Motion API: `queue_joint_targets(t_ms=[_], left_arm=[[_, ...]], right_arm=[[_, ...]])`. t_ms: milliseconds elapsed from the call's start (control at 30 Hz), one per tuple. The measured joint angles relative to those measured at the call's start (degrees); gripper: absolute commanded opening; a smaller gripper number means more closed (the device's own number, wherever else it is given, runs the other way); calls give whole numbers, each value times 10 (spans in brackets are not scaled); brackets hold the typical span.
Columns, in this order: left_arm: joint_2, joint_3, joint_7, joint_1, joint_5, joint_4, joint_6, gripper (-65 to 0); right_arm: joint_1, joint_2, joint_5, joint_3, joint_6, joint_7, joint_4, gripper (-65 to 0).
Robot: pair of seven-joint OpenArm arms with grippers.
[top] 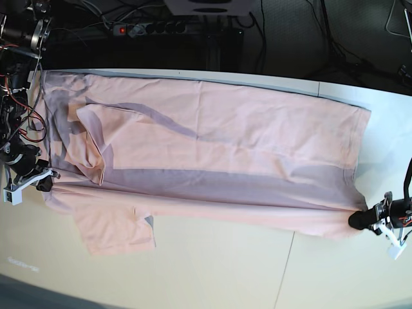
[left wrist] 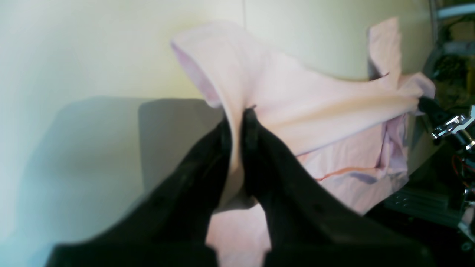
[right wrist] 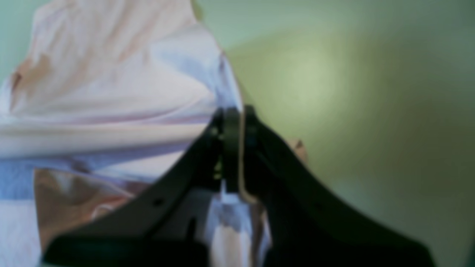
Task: Fold the T-shirt properly
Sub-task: 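Fold the hem edge with both grippers toward the collar edge, then lift the right gripper holding the shirt corner upward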
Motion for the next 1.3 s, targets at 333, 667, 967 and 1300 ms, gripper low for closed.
queue_joint_targets(t_ms=[333, 667, 967, 1300], left_arm=[[-36, 1, -1, 108, 2, 144, 0, -650], [-45, 2, -35, 150, 28, 170, -1, -650], [-45, 2, -47, 153, 33, 171, -1, -650], [-47, 2, -55, 153, 39, 171, -1, -650]], right_arm=[[-29, 11, 16, 0, 1, -2, 17, -650], [-56, 11, 16, 0, 1, -3, 27, -650], [-57, 12, 12, 0, 1, -1, 27, -326], [-45, 14, 39, 5, 1, 6, 27, -232]])
